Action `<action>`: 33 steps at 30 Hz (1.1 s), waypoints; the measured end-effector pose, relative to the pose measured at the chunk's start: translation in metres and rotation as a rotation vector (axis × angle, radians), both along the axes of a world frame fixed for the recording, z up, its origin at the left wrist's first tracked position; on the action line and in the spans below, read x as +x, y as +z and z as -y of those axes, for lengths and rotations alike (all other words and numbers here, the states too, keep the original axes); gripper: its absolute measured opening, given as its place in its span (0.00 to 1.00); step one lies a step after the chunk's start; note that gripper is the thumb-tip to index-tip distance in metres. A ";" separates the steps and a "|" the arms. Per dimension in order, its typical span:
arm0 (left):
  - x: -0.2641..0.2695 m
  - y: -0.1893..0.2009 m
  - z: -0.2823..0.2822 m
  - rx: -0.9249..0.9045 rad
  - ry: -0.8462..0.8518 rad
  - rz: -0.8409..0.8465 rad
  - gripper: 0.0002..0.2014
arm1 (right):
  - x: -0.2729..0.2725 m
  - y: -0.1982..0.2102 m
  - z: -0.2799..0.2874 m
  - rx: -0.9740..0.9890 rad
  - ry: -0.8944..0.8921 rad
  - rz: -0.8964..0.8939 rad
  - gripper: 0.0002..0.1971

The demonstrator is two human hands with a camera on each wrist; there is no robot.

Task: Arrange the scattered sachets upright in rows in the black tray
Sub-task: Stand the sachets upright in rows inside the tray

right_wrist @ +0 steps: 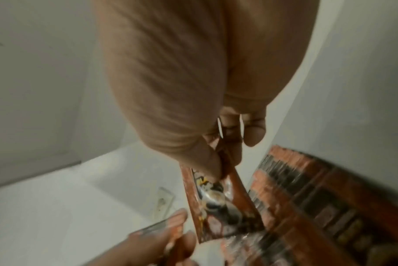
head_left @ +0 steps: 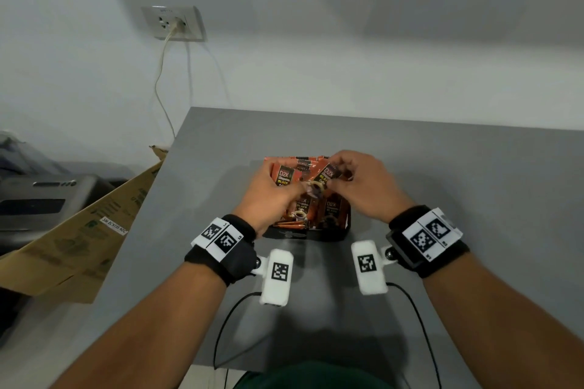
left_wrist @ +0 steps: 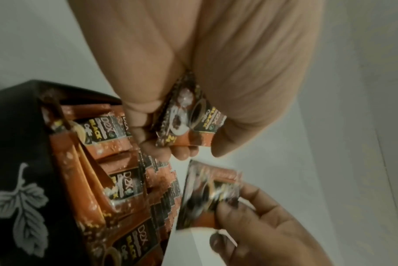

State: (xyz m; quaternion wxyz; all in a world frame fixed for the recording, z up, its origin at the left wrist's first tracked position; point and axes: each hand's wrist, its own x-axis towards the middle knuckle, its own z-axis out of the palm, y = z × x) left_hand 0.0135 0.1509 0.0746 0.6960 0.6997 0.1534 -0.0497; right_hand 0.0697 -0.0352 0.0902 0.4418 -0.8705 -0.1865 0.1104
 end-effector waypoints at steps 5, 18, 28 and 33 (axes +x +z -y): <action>0.000 -0.002 -0.014 -0.053 0.026 -0.079 0.22 | 0.000 -0.016 0.005 -0.407 0.168 -0.041 0.17; -0.006 -0.014 -0.014 0.078 0.009 -0.072 0.21 | -0.005 -0.053 -0.003 -0.598 0.172 0.228 0.21; -0.004 -0.008 -0.006 0.210 -0.098 0.007 0.32 | -0.010 -0.018 -0.011 -0.055 0.049 0.059 0.14; -0.001 0.000 -0.013 0.285 -0.088 0.025 0.22 | -0.002 -0.007 -0.017 -0.030 0.009 0.038 0.07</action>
